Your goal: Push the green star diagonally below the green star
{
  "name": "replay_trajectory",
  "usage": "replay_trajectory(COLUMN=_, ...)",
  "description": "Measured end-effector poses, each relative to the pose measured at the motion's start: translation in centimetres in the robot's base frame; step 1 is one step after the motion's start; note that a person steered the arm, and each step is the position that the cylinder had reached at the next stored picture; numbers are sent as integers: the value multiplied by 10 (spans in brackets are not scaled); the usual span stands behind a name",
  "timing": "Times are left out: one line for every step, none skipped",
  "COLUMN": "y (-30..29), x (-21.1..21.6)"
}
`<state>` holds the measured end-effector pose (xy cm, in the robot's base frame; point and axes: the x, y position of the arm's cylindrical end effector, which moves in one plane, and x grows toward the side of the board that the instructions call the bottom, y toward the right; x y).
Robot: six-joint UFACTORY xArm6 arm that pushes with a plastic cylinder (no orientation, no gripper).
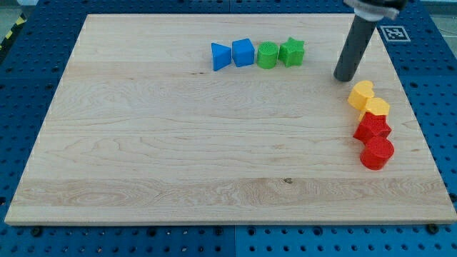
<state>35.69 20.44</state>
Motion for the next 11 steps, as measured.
replay_trajectory(y=23, x=-5)
replay_trajectory(y=33, x=-15)
replay_trajectory(y=26, x=-42)
replay_trajectory(y=-3, x=-68)
replay_trajectory(y=-32, x=-79)
replay_trajectory(y=-58, x=-77)
replay_trajectory(y=-65, x=-61)
replay_trajectory(y=-65, x=-30)
replay_trajectory(y=-64, x=17)
replay_trajectory(y=-57, x=38)
replay_trajectory(y=-40, x=-8)
